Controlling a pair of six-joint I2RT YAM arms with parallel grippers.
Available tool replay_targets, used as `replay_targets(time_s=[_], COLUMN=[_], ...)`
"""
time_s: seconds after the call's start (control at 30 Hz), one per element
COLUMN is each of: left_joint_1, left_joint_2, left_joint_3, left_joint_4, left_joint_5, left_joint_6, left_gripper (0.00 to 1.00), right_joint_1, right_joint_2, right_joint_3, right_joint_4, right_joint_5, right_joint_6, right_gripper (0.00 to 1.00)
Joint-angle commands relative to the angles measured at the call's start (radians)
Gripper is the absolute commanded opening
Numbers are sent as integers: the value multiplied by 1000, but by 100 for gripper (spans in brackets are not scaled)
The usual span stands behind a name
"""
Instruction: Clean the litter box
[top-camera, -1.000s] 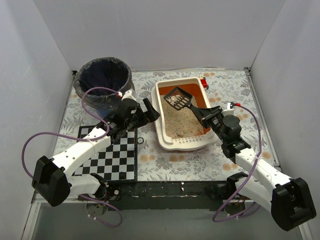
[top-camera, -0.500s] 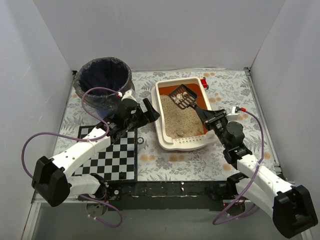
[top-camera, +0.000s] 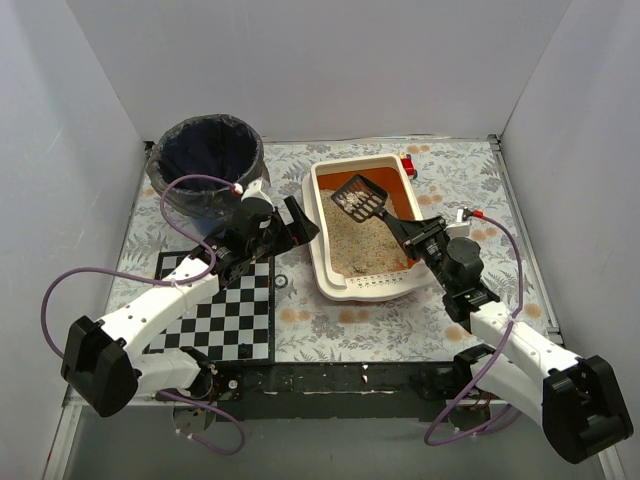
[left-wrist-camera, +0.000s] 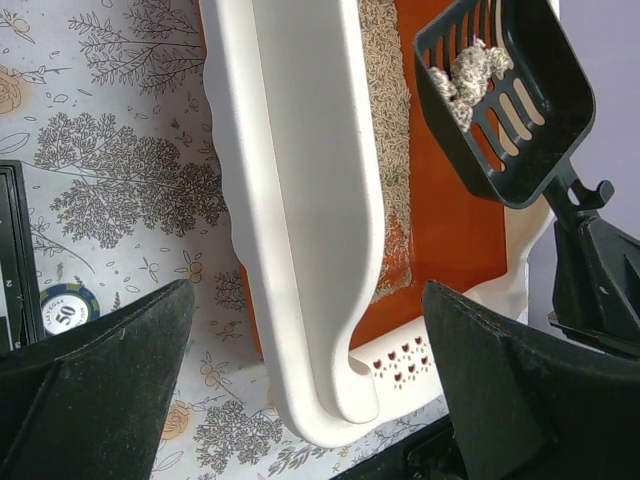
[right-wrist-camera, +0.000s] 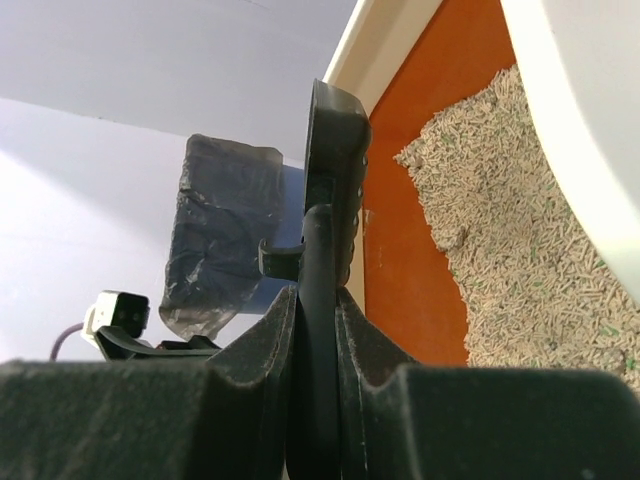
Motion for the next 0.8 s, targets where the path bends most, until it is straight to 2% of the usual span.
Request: replay_targets(time_s=[0.0,0.03,0.07,0.17,0.23,0.3,0.33,0.4,0.53,0.63,0.67,0.73,0.77], left_joint_1=[5,6,6,5,6,5,5,6,5,6,5,5,6], left_joint_2=[-49,-49,-54,-60,-63,-68,-71,-72,-71,-92,-100,-111,-120], left_joint_3=[-10,-9,-11,-14,-10,-11,-19,-25,-2,6,18,33,33], left_joint_4=[3,0,0,2,-6,-9,-5,11,-29,-61,-79,-92,-89], left_joint_5=[-11,-3,-5,-23,-19,-14,-20,-23,-22,-57,-68,-85,-88], left_joint_6=[21,26,27,30,35,36,36,36,46,56,64,78,82], left_gripper=[98,98,98,98,98,98,98,98,98,98,98,98,98], right_joint_1=[-3,-3,2,2,1,13,23,27,25,25,22,25,28], right_joint_2=[-16,-34,-46,-34,-51,-65,-45,8,9,6,-7,-59,-79], right_joint_3=[85,99,87,5,-1,4,4,23,30,57,72,79,58], right_joint_4=[4,-85,-89,130,77,-30,-3,86,20,49,21,-158,-126], right_joint_5=[5,53,87,28,78,138,124,37,92,29,61,186,204], right_joint_6=[-131,-92,-46,-18,8,113,134,91,111,-1,-30,51,81], right_gripper=[1,1,1,1,1,1,1,1,1,1,1,1,1])
